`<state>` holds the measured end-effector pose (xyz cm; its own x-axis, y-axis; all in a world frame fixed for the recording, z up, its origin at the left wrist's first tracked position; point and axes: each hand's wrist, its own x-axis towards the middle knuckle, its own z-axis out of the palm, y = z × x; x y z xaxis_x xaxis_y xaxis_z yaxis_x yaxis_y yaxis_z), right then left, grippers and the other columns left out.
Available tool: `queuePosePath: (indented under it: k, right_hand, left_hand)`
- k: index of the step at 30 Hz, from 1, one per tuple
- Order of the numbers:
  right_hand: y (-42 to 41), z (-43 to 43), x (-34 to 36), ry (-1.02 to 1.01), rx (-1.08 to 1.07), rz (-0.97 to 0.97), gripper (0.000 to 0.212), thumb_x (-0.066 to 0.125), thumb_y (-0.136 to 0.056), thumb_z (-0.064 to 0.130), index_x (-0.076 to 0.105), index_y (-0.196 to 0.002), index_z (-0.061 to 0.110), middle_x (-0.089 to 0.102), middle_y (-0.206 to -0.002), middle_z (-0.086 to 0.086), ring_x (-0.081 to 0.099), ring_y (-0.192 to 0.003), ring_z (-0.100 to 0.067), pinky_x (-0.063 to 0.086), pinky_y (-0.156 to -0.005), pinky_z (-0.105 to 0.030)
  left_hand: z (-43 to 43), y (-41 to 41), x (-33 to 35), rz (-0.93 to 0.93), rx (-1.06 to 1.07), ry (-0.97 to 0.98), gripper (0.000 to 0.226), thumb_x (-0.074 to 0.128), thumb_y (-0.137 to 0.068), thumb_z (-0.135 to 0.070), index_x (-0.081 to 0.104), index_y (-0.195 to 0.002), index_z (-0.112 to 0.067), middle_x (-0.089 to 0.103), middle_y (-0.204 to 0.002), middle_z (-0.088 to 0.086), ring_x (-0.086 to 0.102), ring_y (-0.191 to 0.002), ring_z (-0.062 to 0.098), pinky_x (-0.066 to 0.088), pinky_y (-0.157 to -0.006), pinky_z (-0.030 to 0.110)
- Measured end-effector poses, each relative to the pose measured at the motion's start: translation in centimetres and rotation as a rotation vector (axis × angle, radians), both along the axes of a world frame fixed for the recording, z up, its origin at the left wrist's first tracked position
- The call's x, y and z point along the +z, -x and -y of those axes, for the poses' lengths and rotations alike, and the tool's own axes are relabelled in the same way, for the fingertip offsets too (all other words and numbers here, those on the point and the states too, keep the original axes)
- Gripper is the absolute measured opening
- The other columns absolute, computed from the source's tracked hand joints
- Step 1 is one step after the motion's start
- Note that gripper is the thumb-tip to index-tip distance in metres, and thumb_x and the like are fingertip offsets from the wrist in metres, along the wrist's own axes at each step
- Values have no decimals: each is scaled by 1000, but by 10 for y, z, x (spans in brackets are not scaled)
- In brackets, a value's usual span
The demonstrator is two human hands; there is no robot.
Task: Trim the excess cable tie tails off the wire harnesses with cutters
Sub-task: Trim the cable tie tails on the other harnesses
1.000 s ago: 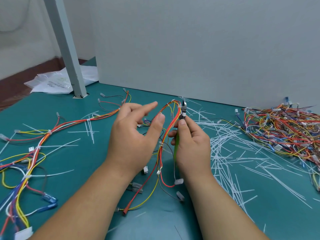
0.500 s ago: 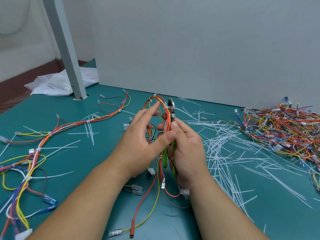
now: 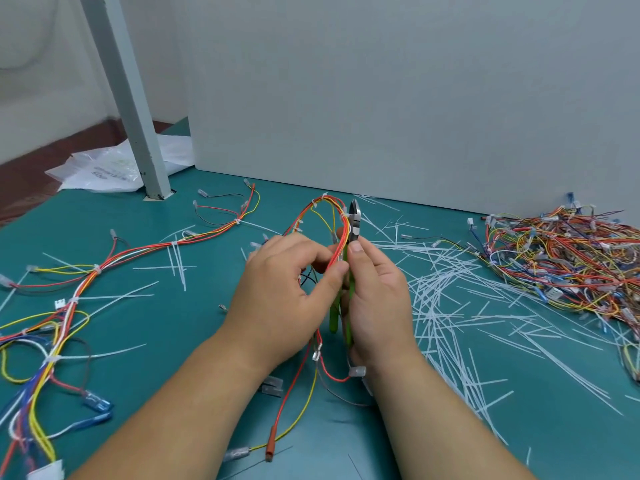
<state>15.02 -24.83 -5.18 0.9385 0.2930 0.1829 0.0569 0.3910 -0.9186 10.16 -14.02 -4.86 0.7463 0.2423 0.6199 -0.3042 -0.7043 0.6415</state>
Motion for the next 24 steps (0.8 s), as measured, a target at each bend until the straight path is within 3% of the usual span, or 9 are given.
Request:
queuePosePath:
  k: [4, 8, 10, 15, 20, 24]
  right_hand:
    - [0, -1, -3, 34, -2, 19, 26, 54, -99, 30, 78, -94, 22, 72, -92, -10, 64, -88, -22, 56, -77, -32]
    - [0, 0, -3, 51, 14, 42, 26, 53, -100, 30, 78, -93, 25, 70, -83, 0, 62, -77, -11, 54, -66, -21]
    - [0, 0, -4, 42, 17, 48, 26, 54, -100, 30, 79, -94, 25, 69, -81, 2, 61, -74, -8, 53, -65, -19]
    - [-2, 0, -7, 21, 25, 44, 27, 54, -100, 29, 80, -105, 25, 76, -95, -1, 69, -88, -11, 56, -73, -21]
    - [-1, 0, -8, 32, 29, 66, 27, 53, -101, 28, 80, -103, 27, 74, -89, 2, 66, -83, -9, 55, -71, -20]
    - [-2, 0, -8, 26, 28, 60, 28, 53, -100, 28, 80, -106, 29, 76, -94, 0, 68, -88, -11, 55, -74, -22]
  left_hand:
    - [2, 0, -1, 43, 59, 8, 22, 64, -90, -39, 73, -84, -20, 55, -104, -5, 54, -97, 19, 47, -88, 36]
    - [3, 1, 1, 49, 17, 17, 19, 63, -89, -38, 72, -83, -22, 54, -140, -9, 55, -119, 15, 46, -101, 36]
    - [3, 1, 2, 72, -9, 41, 14, 66, -91, -32, 73, -85, -21, 59, -139, -10, 57, -124, 9, 46, -103, 33]
    - [6, 1, 1, 129, -10, 92, 7, 70, -90, -19, 76, -88, -16, 71, -118, -11, 65, -113, 2, 50, -99, 26]
    - [7, 3, 4, 138, -14, 81, 10, 69, -91, -22, 75, -85, -17, 65, -135, -8, 59, -124, 0, 45, -103, 21]
    - [7, 4, 4, 116, -51, 100, 9, 70, -90, -20, 78, -88, -16, 68, -130, -9, 63, -120, 0, 49, -102, 26]
